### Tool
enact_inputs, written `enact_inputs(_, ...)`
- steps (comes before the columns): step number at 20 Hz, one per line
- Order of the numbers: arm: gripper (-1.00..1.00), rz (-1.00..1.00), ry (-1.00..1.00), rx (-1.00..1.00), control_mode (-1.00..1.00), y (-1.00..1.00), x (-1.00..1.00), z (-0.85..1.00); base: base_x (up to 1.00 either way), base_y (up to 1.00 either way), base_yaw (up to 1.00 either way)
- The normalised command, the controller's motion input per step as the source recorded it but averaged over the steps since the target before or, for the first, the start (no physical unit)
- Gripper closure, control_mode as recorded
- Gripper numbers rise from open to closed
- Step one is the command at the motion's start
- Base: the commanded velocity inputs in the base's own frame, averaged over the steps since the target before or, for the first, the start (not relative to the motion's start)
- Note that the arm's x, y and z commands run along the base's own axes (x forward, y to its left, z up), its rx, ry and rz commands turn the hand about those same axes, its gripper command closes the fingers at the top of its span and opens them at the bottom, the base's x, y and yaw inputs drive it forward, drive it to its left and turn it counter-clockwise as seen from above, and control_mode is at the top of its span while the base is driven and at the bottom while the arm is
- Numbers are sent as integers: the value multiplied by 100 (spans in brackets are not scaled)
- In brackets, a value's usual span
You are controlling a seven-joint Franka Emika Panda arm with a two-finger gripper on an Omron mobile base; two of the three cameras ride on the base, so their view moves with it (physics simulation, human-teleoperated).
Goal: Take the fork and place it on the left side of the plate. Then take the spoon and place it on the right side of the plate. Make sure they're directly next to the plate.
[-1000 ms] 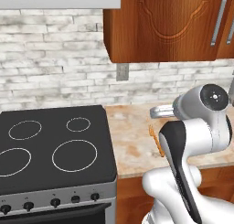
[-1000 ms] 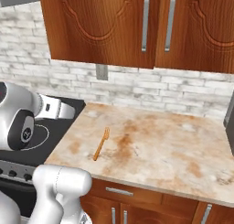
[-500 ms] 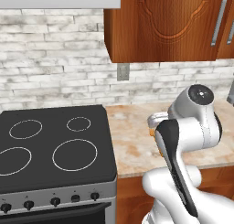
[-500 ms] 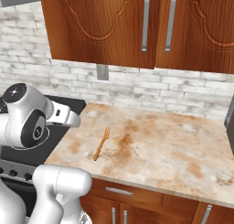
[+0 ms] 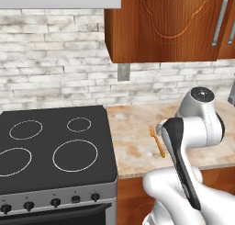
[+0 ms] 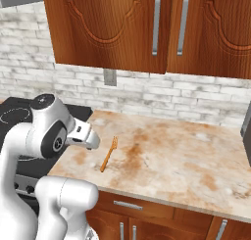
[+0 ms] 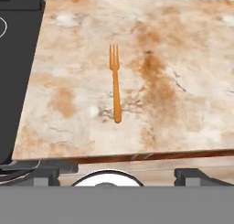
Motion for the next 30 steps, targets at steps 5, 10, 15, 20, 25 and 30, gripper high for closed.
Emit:
enact_inputs(5,-100,0,8,3,-100,-46,29,-40,0,0,0)
enact_inputs(10,-100,2,2,0,-100,-18,38,-43,0,0,0)
enact_inputs(15,-100,0,3,0,-100,0,45,-50,0,0,0)
enact_inputs(20,-100,0,8,0,-100,0,50,-44,0,0,0)
enact_inputs(25,-100,0,15,0,-100,3,54,-38,0,0,0)
enact_inputs(30,-100,0,18,0,-100,2,49,-34,0,0,0)
